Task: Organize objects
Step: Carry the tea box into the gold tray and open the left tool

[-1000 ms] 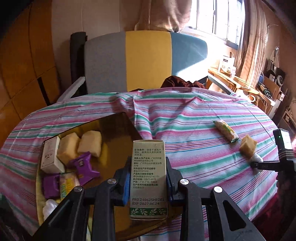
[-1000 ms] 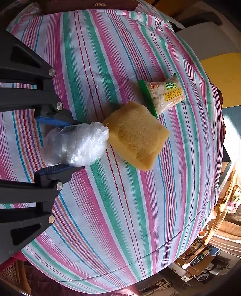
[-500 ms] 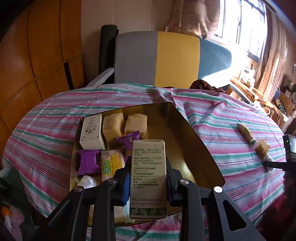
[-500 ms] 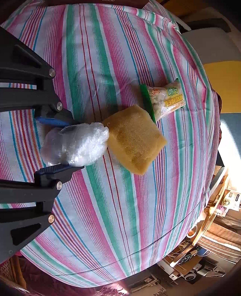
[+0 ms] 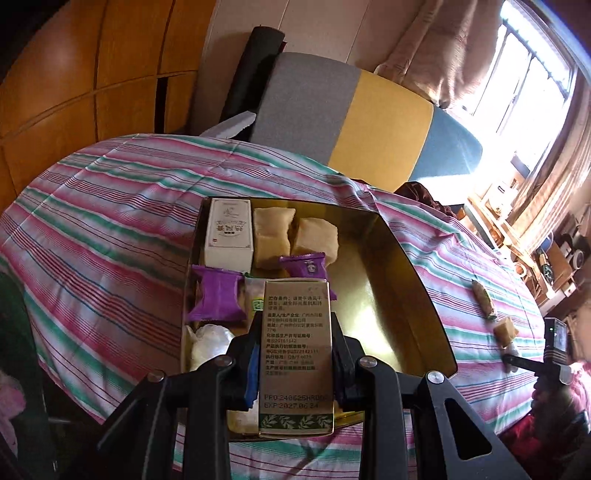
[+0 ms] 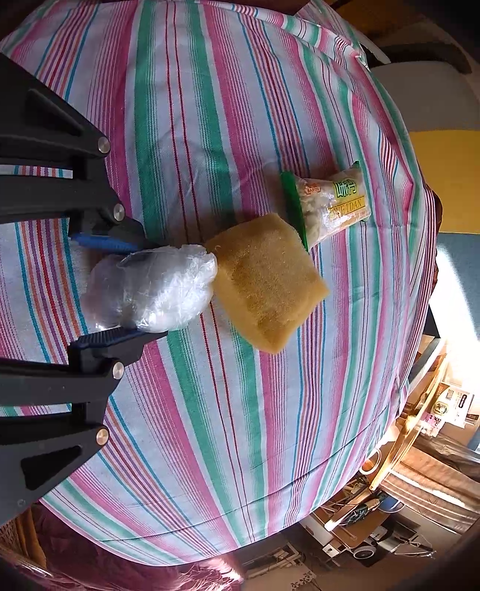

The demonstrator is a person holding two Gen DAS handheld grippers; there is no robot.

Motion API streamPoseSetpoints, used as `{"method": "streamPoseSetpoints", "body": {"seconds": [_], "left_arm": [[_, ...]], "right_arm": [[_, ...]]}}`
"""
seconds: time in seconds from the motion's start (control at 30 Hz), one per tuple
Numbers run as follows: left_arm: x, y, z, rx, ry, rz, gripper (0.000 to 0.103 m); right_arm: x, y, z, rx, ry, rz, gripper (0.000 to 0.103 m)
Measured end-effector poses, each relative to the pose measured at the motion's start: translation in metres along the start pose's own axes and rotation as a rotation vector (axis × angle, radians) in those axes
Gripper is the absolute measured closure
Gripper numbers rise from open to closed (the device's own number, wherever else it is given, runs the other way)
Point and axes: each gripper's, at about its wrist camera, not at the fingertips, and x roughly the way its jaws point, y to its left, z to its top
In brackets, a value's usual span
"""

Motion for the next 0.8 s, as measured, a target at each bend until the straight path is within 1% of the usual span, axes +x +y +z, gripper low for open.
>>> {"method": "streamPoseSetpoints", "body": {"seconds": [0.07,0.13,0.23,0.3,0.47,0.53,0.63,0.7,0.8], "left_arm": [[0.010,-0.012,0.000,0.022,0.031,-0.027,0.073],[0.022,-0.022,0.000,0.042,0.055,-0.024,0.073],[0.047,-0.033,0.002,0.049,0.110,-0.025,0.073],[0.063,-0.039,0.003,0.047,0.139,-0.021,0.073],[0.098,-0.044,0.002,0.065,0.201,0.026,0.073],[0.108,-0.045,0.001,0.082,0.215,0.070,0.072],[0.115,-0.043,0.001,0.095,0.213,0.105,0.070],[0.114,-0.042,0.000,0.103,0.207,0.114,0.066],[0.106,-0.042,-0.001,0.126,0.183,0.137,0.064]], "right_arm": [[0.001,0.001,0.000,-0.002,0.000,-0.001,0.069],[-0.002,0.001,-0.002,-0.005,0.000,-0.001,0.069],[-0.003,0.001,-0.002,-0.007,0.000,0.001,0.069],[-0.002,0.001,-0.001,-0.009,0.000,0.003,0.069],[-0.001,0.001,0.000,-0.010,0.000,0.003,0.069],[0.001,0.001,0.001,-0.012,0.001,0.003,0.069],[0.001,0.001,0.000,-0.012,0.001,0.002,0.069],[0.002,0.000,0.002,-0.013,0.001,0.002,0.069],[0.003,0.000,0.002,-0.014,0.001,0.001,0.069]]}}
